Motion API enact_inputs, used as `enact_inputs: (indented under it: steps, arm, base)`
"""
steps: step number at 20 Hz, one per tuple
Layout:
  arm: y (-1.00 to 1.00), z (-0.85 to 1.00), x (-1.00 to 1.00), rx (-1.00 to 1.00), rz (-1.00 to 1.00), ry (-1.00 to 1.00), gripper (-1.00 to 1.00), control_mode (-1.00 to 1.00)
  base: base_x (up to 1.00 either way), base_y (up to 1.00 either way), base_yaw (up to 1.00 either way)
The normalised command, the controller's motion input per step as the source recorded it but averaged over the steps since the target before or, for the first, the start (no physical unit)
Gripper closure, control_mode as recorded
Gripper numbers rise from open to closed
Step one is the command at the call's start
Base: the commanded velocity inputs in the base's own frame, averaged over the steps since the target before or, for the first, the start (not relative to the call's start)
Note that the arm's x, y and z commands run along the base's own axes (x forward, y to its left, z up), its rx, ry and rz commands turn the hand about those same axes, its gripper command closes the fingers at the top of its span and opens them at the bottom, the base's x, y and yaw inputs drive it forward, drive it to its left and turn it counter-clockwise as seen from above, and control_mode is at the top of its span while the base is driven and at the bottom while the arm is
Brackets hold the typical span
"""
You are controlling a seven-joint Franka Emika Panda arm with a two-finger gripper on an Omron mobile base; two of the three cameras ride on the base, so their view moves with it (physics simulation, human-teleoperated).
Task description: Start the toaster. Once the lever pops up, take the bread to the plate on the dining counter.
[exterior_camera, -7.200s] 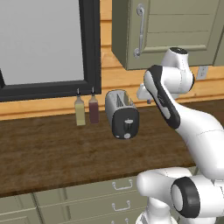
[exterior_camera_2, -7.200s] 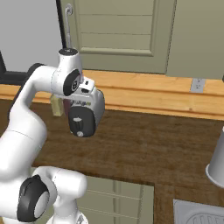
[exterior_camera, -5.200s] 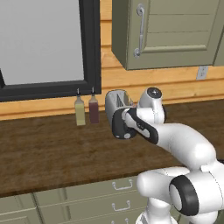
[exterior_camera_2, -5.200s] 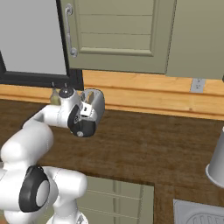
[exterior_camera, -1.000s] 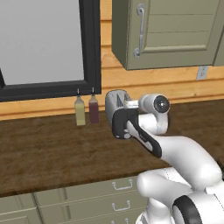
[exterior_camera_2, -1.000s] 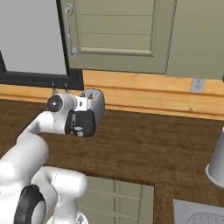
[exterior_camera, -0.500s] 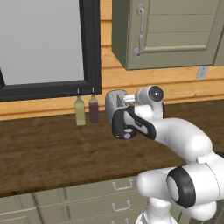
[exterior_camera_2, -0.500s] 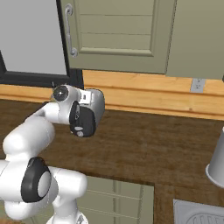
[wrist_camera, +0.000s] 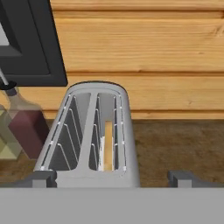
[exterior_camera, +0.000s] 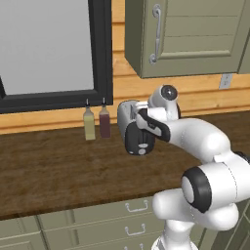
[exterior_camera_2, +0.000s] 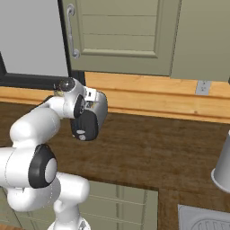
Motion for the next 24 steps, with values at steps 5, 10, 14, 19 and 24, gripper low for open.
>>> enact_inputs:
  steps: [5, 10, 14, 19, 24]
  arm:
    - [0.03, -0.09, 0.02, 0.0, 0.0, 0.08, -1.0, -1.0]
    - [0.02, -0.01, 0.0, 0.0, 0.0, 0.01, -1.0, -1.0]
    - [0.05, -0.01, 0.01, 0.0, 0.0, 0.0, -1.0, -1.0]
    - [0.0, -0.15, 0.03, 0.0, 0.0, 0.0, -1.0, -1.0]
    - [0.0, -0.24, 0.03, 0.0, 0.01, -0.01, -1.0, -1.0]
  base:
    - [0.0, 0.0, 0.0]
    - [0.0, 0.0, 0.0]
    - [0.0, 0.0, 0.0]
    - [0.0, 0.0, 0.0]
    - [0.0, 0.0, 0.0]
